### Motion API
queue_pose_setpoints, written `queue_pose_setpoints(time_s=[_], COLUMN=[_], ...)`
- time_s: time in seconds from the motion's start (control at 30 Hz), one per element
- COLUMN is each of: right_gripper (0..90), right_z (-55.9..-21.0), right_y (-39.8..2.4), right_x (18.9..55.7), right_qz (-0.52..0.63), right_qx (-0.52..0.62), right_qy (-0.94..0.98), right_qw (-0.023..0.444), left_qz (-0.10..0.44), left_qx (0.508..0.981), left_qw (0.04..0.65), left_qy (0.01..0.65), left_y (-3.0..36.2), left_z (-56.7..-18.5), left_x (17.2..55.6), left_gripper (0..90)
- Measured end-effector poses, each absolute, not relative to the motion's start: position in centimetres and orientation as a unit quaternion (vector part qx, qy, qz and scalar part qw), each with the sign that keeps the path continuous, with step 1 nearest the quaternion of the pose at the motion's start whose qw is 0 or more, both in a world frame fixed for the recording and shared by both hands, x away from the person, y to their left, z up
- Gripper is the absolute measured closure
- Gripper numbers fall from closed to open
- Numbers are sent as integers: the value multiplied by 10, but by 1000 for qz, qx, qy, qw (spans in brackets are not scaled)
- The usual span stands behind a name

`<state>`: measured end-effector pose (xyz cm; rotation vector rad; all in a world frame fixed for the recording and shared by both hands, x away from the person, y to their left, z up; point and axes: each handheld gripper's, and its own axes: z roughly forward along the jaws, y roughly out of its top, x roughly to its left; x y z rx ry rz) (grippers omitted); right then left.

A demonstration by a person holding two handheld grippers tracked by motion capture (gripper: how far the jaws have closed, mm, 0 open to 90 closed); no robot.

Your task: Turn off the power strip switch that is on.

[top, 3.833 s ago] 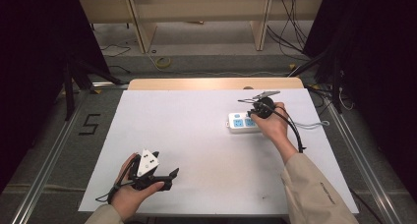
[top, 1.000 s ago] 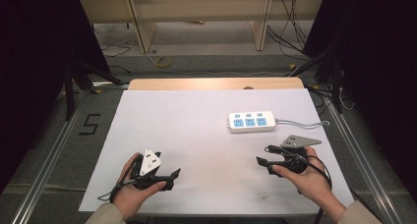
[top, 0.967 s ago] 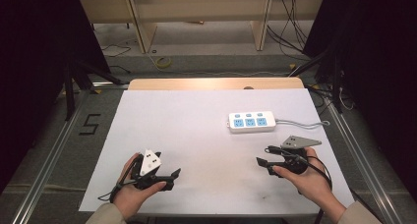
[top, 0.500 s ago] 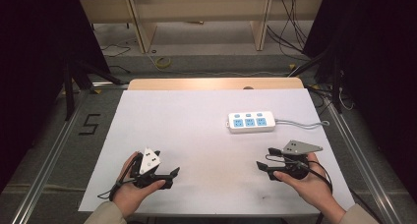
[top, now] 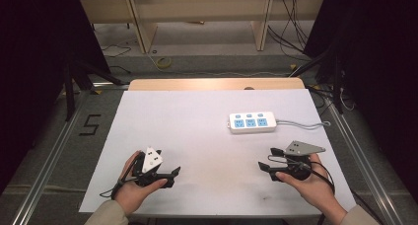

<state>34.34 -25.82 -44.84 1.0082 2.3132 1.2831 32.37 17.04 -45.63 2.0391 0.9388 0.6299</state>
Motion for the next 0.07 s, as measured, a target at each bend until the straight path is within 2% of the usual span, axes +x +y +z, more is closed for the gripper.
queue_pose_setpoints(time_s=[0.07], right_gripper=[294], right_z=[-448], right_y=[-259], right_x=[343], right_qz=[448], right_qx=[353], right_qy=[807], right_qw=[155], left_qz=[249], left_qx=[805], left_qw=[392], left_qy=[370], left_y=[170], left_z=[-457], left_x=[324], left_gripper=[151])
